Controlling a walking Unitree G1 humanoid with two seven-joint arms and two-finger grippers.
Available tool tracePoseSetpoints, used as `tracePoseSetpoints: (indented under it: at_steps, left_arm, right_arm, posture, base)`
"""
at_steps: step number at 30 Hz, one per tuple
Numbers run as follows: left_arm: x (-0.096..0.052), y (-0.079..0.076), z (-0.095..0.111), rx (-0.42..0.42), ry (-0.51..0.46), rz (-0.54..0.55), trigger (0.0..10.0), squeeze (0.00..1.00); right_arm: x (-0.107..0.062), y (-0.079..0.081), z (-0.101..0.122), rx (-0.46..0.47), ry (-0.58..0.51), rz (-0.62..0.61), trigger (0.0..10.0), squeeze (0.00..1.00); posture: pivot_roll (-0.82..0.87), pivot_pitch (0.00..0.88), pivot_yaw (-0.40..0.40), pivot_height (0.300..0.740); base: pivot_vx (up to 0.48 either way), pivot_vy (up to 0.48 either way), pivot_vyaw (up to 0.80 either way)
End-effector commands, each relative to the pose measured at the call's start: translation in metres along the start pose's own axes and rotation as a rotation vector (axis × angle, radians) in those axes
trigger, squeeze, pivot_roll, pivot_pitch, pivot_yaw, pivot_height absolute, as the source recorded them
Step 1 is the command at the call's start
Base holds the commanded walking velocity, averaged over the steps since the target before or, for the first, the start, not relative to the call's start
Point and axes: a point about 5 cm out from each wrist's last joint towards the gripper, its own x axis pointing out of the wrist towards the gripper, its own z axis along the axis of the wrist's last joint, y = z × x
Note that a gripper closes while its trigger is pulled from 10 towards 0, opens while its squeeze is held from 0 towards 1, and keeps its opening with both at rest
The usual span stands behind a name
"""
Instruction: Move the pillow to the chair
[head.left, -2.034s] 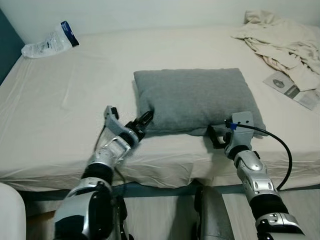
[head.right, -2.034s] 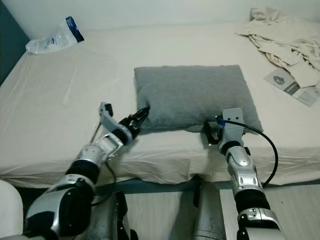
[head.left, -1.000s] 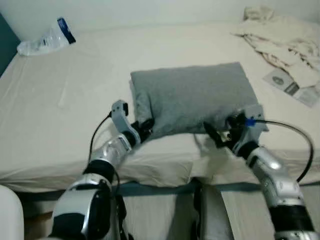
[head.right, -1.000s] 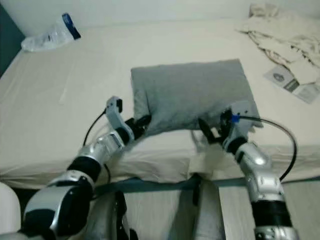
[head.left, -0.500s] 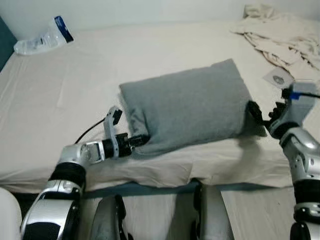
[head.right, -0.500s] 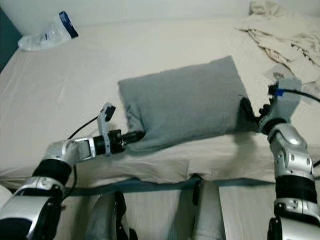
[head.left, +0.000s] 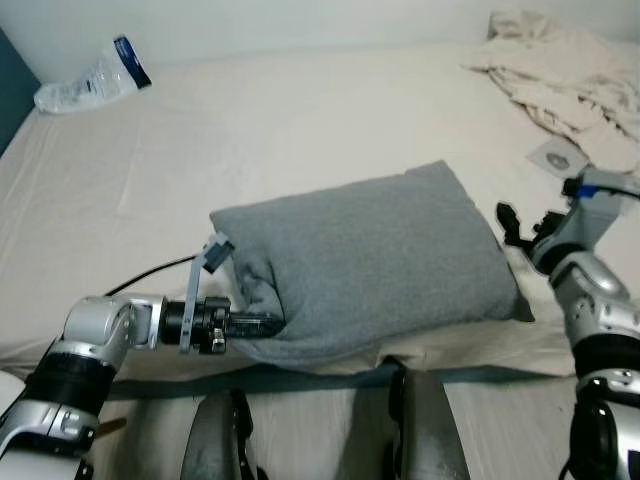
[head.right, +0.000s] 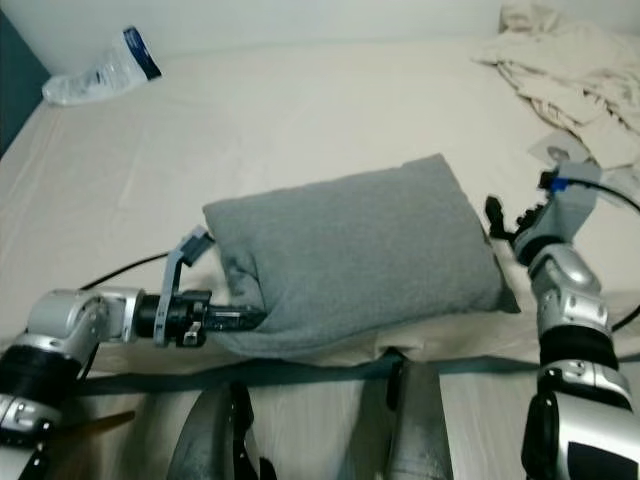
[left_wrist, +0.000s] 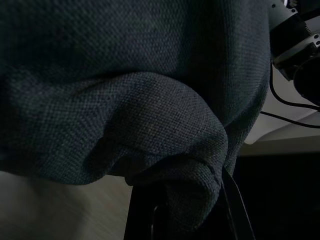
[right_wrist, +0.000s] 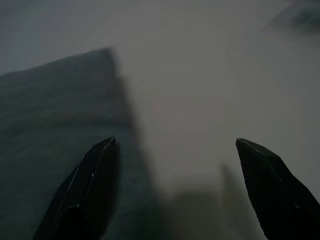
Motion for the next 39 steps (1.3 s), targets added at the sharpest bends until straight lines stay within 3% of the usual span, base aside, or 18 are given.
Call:
tracePoseSetpoints:
  at_steps: [1, 6, 11, 12, 13, 17, 18, 21, 22, 24, 25, 27, 30, 38, 39]
  left_arm:
    - [0.014, -0.003, -0.009, 0.006, 0.032, -0.029, 0.0, 0.0]
    - [0.023, -0.002, -0.013, 0.003, 0.033, -0.014, 0.0, 0.0]
    - [0.04, -0.002, -0.021, 0.022, 0.023, 0.014, 0.0, 0.0]
    - [0.048, 0.001, -0.023, 0.052, 0.005, 0.07, 0.0, 0.0]
    - [0.048, 0.001, -0.023, 0.052, 0.005, 0.07, 0.0, 0.0]
    - [0.064, 0.006, -0.021, 0.105, -0.087, 0.208, 0.0, 0.0]
    - [0.068, 0.007, -0.02, 0.097, -0.116, 0.234, 0.0, 0.0]
    - [0.07, 0.007, -0.019, 0.088, -0.134, 0.249, 0.0, 0.0]
    - [0.072, 0.008, -0.02, 0.08, -0.148, 0.268, 0.0, 0.0]
    - [0.075, 0.014, -0.019, 0.069, -0.218, 0.38, 0.0, 0.0]
    - [0.075, 0.014, -0.019, 0.069, -0.218, 0.38, 0.0, 0.0]
    - [0.073, 0.019, -0.016, 0.009, -0.344, 0.523, 0.0, 0.0]
    - [0.07, 0.02, -0.013, -0.036, -0.41, 0.562, 0.0, 0.0]
    - [0.065, 0.016, -0.012, -0.076, -0.511, 0.649, 0.0, 0.0]
    - [0.064, 0.014, -0.01, -0.062, -0.537, 0.675, 0.0, 0.0]
  right_arm:
    - [0.001, 0.015, -0.022, 0.111, 0.055, 0.112, 10.0, 0.0]
    - [0.001, 0.033, -0.044, 0.153, 0.132, 0.212, 10.0, 0.0]
    - [-0.011, 0.053, -0.092, 0.146, 0.318, 0.301, 10.0, 0.0]
    - [-0.016, 0.067, -0.105, 0.172, 0.366, 0.398, 10.0, 0.0]
    - [-0.016, 0.067, -0.105, 0.172, 0.366, 0.398, 10.0, 0.0]
    - [-0.032, 0.091, -0.125, 0.046, 0.461, 0.577, 10.0, 0.0]
    - [-0.034, 0.094, -0.129, -0.011, 0.472, 0.579, 4.9, 0.0]
    - [-0.036, 0.095, -0.131, -0.044, 0.476, 0.578, 4.9, 0.0]
    - [-0.035, 0.093, -0.132, -0.083, 0.469, 0.545, 0.0, 0.0]
    - [-0.034, 0.088, -0.131, -0.138, 0.423, 0.434, 0.0, 0.0]
    - [-0.034, 0.088, -0.131, -0.138, 0.423, 0.434, 0.0, 0.0]
    - [-0.036, 0.081, -0.134, -0.241, 0.388, 0.29, 0.0, 0.0]
    - [-0.04, 0.078, -0.136, -0.278, 0.384, 0.235, 0.0, 0.0]
    - [-0.048, 0.081, -0.13, -0.211, 0.322, 0.179, 0.0, 0.0]
    - [-0.048, 0.087, -0.123, -0.189, 0.275, 0.173, 0.0, 0.0]
  posture:
    - [-0.03, 0.285, 0.078, 0.554]
    - [-0.02, 0.28, 0.073, 0.554]
    - [-0.02, 0.274, 0.069, 0.554]
    - [-0.01, 0.271, 0.063, 0.554]
    - [-0.01, 0.271, 0.063, 0.554]
    - [-0.02, 0.263, 0.058, 0.554]
    - [-0.03, 0.258, 0.056, 0.554]
    - [-0.03, 0.256, 0.055, 0.554]
    - [-0.04, 0.248, 0.05, 0.554]
    - [-0.04, 0.224, 0.043, 0.554]
    - [-0.04, 0.224, 0.043, 0.554]
    - [-0.05, 0.205, 0.039, 0.554]
    - [-0.05, 0.192, 0.039, 0.554]
    - [-0.05, 0.172, 0.036, 0.554]
    - [-0.05, 0.167, 0.034, 0.554]
  base:
    - [0.0, 0.0, 0.0]
    - [0.0, 0.0, 0.0]
    - [0.0, 0.0, 0.0]
    - [0.0, 0.0, 0.0]
    - [0.0, 0.0, 0.0]
    - [0.0, 0.0, 0.0]
    - [0.0, 0.0, 0.0]
    - [0.0, 0.0, 0.0]
    - [0.0, 0.0, 0.0]
    - [0.0, 0.0, 0.0]
    - [0.0, 0.0, 0.0]
    - [0.0, 0.0, 0.0]
    - [0.0, 0.0, 0.0]
    - [0.0, 0.0, 0.0]
    - [0.0, 0.0, 0.0]
